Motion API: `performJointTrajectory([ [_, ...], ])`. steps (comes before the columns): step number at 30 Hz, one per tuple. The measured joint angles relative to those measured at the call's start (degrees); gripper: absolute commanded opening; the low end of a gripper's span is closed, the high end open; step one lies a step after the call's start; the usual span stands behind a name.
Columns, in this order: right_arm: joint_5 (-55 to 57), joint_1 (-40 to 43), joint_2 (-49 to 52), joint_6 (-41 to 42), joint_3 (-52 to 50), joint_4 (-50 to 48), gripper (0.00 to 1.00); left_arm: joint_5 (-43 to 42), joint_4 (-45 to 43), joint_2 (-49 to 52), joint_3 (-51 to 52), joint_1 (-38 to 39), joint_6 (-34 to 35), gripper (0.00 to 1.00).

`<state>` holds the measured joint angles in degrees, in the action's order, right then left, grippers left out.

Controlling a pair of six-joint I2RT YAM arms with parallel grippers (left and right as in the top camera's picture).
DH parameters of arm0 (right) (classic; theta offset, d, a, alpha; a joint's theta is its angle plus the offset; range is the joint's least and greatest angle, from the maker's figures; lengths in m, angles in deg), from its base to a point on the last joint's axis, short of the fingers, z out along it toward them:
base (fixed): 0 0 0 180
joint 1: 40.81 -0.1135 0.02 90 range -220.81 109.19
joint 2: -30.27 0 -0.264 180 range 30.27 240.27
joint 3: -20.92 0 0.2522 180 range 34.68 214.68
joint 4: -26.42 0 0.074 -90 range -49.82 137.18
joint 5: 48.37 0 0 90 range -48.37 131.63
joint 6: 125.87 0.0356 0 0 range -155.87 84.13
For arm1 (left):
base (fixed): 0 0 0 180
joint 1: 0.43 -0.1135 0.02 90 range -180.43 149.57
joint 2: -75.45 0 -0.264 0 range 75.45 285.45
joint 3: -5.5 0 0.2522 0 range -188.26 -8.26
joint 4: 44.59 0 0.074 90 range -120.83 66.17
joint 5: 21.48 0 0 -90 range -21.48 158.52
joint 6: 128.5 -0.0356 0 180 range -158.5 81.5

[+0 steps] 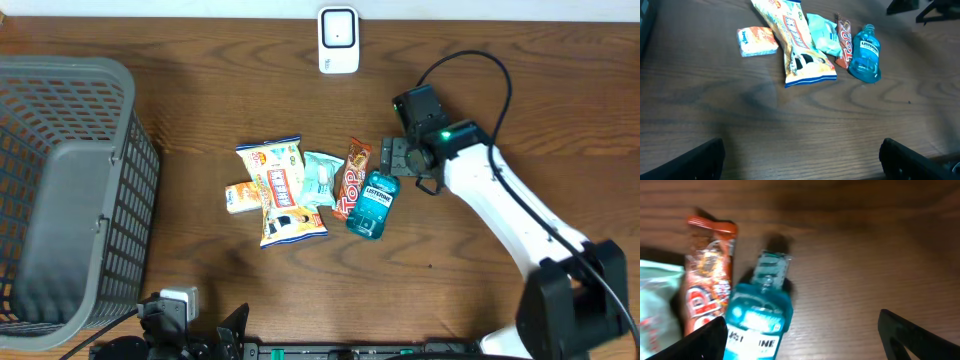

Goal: Scan the item barcode
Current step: 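Move the right gripper from rest over the blue Listerine bottle, then lower the right gripper and grasp the Listerine bottle neck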

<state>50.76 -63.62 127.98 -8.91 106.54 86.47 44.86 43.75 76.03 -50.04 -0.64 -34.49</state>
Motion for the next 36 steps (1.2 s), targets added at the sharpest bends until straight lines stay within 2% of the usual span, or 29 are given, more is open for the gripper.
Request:
performJointTrajectory([
  [8,0.7,-0.2,6.0,0.1,0.5,-0.8,0.9,0.0,0.0,0.0,0.0,0.0,0.0,0.98],
  [26,0.3,-4.7,7.0,2.0,1.3,-0.4,0.83,0.0,0.0,0.0,0.0,0.0,0.0,0.98],
  [36,1.0,-11.2,12.5,6.2,1.5,1.5,0.72,0.0,0.0,0.0,0.0,0.0,0.0,0.98],
])
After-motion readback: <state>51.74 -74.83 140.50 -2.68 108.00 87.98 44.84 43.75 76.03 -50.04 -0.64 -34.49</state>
